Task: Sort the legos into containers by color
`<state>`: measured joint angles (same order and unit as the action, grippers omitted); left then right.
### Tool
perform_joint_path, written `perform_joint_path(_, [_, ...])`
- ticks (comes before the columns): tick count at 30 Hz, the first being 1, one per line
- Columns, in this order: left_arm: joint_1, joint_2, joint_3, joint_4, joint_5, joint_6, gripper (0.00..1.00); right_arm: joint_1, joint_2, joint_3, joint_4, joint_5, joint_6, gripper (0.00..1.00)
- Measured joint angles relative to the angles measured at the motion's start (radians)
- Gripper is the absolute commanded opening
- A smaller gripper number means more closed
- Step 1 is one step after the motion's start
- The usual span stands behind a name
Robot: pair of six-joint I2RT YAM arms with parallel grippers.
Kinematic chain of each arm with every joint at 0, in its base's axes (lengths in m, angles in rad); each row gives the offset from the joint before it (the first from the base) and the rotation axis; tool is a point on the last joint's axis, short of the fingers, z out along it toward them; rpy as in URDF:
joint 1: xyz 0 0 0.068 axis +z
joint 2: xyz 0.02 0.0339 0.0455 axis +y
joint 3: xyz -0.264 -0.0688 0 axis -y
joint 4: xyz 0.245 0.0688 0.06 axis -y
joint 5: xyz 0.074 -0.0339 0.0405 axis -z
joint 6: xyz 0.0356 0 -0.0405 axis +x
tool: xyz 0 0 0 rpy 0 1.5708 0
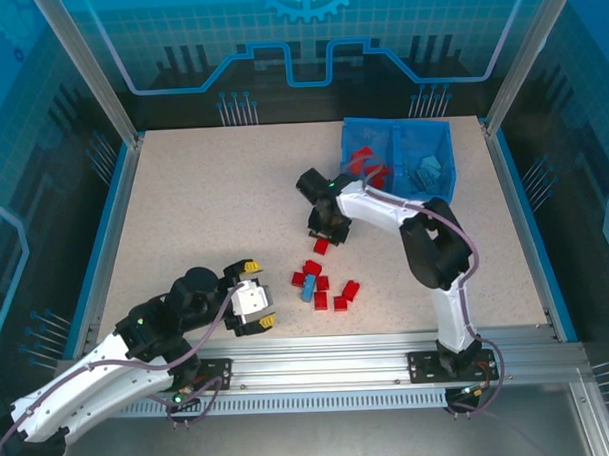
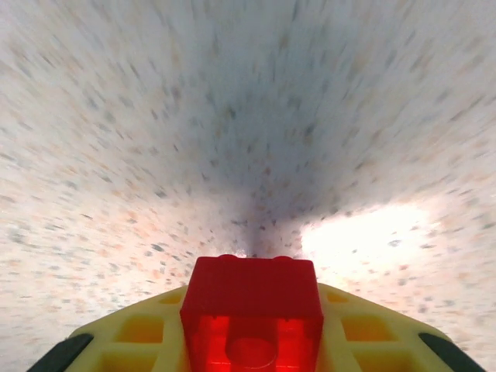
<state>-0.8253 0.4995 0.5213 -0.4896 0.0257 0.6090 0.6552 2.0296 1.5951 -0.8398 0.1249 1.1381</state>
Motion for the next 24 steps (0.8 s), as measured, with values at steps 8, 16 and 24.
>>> perform_joint_path(8, [0.038, 0.000, -0.003, 0.048, 0.003, -0.008, 0.99, -0.078, -0.235, 0.031, 0.011, 0.302, -0.337, 0.29])
perform_joint_path(16, [0.063, 0.000, -0.003, 0.069, 0.002, -0.009, 0.99, -0.253, 0.027, 0.372, 0.027, 0.440, -0.645, 0.30])
perform_joint_path(24, [0.064, 0.000, -0.003, 0.069, -0.003, -0.024, 0.99, -0.355, 0.376, 0.687, -0.084, 0.315, -0.645, 0.49])
